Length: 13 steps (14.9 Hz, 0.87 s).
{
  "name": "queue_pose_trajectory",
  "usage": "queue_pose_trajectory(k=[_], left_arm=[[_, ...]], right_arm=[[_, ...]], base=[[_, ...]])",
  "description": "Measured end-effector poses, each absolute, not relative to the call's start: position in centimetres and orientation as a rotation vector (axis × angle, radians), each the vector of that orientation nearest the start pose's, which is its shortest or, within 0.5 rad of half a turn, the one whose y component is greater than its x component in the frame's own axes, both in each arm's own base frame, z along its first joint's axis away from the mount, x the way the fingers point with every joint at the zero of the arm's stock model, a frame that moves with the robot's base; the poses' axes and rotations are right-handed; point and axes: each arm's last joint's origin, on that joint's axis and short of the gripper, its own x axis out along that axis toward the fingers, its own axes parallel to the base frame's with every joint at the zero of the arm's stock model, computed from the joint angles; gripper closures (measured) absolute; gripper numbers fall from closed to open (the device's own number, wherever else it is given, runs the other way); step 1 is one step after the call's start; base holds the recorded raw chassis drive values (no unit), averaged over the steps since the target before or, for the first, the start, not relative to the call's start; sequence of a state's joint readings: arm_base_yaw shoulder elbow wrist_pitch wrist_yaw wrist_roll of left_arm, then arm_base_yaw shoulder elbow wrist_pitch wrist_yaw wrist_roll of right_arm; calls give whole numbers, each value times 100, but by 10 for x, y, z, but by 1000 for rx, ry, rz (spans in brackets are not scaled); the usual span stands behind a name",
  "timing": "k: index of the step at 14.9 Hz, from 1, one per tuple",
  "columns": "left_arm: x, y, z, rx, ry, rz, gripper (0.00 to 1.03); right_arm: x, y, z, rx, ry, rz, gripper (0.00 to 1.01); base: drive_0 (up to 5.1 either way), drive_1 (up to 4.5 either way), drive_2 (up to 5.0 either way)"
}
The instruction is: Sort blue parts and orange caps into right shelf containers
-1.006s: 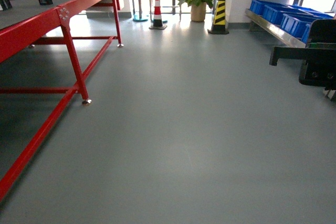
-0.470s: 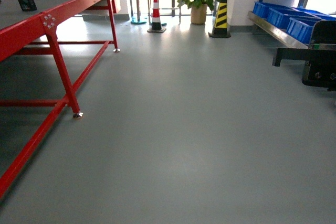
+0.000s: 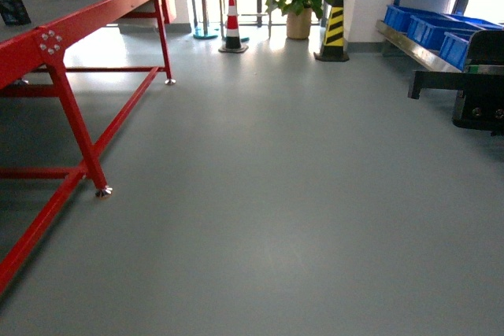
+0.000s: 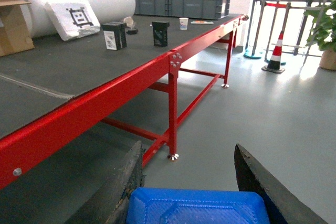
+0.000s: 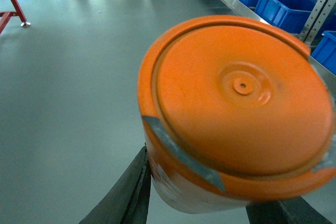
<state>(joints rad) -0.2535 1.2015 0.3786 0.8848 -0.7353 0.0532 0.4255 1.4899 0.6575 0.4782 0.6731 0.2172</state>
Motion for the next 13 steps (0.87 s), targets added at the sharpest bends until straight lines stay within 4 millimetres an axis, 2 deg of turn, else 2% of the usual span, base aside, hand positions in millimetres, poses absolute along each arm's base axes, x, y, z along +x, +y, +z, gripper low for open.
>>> queue_pose_trajectory(k=[13], left_arm=[[222,-37,216,23,-42,483,62]], right_arm=[[274,104,194,27,277,-277,60]], base=[[4,434,-426]])
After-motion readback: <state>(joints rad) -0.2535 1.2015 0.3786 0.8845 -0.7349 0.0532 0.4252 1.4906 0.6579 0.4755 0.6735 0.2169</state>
